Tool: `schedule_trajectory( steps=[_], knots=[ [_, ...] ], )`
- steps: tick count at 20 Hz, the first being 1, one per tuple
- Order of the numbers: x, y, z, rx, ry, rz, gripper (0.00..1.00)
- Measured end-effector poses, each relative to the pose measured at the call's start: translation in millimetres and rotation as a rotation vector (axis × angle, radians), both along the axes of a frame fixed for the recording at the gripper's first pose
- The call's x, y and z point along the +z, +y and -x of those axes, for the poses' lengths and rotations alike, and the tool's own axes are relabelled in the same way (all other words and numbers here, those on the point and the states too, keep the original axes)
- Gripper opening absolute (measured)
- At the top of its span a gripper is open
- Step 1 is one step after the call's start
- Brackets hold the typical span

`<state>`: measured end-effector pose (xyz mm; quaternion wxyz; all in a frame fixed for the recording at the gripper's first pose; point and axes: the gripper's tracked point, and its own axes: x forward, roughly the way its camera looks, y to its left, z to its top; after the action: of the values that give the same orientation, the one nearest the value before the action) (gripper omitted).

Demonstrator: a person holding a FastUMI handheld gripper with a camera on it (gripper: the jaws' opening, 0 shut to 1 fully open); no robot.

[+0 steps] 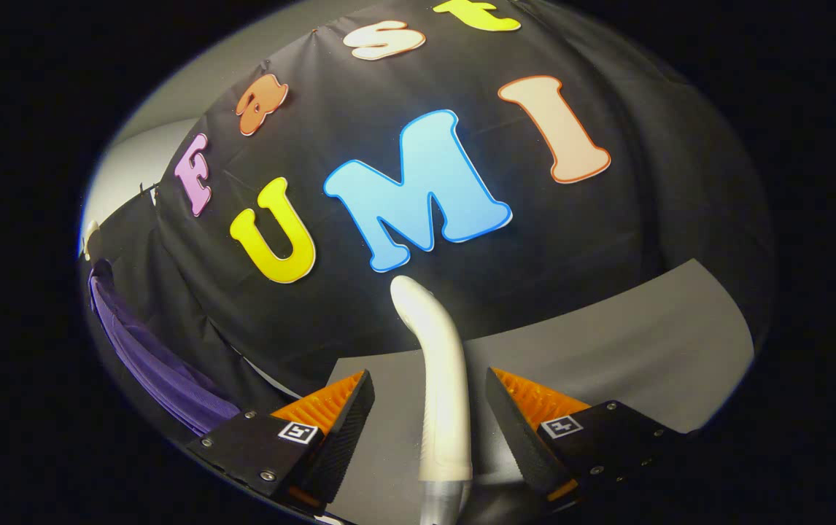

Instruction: Iron the clothes twice with a garment steamer, once on the left side and once on the right side.

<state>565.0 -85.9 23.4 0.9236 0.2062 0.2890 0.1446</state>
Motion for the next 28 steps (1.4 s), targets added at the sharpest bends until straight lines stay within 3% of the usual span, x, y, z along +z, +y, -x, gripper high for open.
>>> schedule_trajectory(
  steps=[8,12,17,18,19,25,28],
  knots=[
    [-31,13,-6,0.052,0.171,-0.146,0.91],
    [-38,14,-9,0.051,0.219,-0.198,0.79],
    [-39,24,-6,0.088,0.268,-0.303,0.51],
    [-38,24,-4,0.09,0.267,-0.311,0.42],
    [-36,24,-5,0.089,0.264,-0.318,0.38],
    [-9,8,4,0.038,0.165,-0.329,0.31],
    [13,8,22,0.039,0.062,-0.264,0.31]
  ],
)
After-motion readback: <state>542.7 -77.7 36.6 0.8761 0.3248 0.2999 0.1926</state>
